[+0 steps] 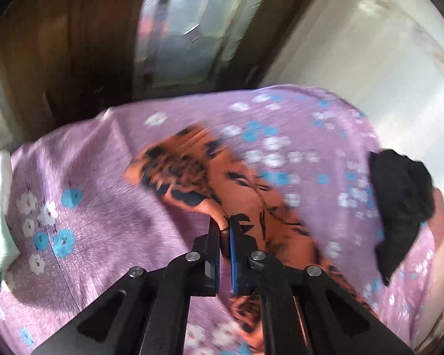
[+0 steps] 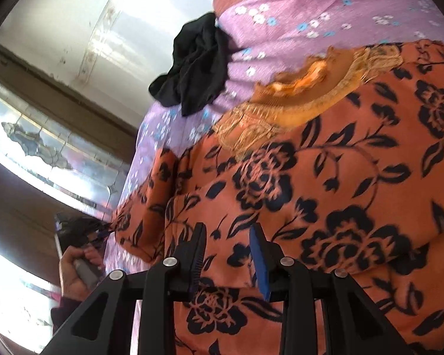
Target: Fold small clothes
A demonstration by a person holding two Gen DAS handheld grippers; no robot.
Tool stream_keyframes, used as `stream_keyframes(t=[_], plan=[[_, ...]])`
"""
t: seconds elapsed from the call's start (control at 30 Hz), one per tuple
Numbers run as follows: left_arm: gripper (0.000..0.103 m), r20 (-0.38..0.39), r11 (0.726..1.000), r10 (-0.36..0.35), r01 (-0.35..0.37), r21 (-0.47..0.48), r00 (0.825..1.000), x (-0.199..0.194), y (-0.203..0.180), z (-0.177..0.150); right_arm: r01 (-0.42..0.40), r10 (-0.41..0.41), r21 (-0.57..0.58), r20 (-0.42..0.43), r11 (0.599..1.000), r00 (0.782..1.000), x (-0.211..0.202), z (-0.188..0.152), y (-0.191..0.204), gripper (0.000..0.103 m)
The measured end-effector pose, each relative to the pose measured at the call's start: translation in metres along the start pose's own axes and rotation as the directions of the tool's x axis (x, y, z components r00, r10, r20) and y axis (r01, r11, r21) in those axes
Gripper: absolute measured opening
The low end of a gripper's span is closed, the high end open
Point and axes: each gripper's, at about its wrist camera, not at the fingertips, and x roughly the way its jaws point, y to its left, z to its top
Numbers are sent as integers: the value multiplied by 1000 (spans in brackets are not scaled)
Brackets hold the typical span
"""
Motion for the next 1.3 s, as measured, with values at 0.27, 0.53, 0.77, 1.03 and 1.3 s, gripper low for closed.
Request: stream_keyframes(t=[0.27, 0.53, 0.77, 1.03, 1.3], plan=[[4, 60, 928, -236, 206, 311, 970, -102, -111, -46, 19, -33, 105, 141, 994, 989, -38, 28, -24, 33], [5, -73, 667, -462, 400, 628, 884, -179, -220, -160, 16, -90, 249, 291, 968, 953, -101, 51, -66, 33], [15, -331, 516, -471, 560, 648, 818, -178, -245, -231, 68, -155, 276, 309, 959, 938, -127, 57, -89, 33], [65, -258, 641, -520, 572, 512, 814, -169, -195, -170, 4, -93, 296, 287, 955, 953, -124, 62, -100, 71], [65, -166, 872, -79, 149, 467, 983, -77, -134, -120, 82, -81, 3, 155, 997, 984, -77, 53, -35, 71]])
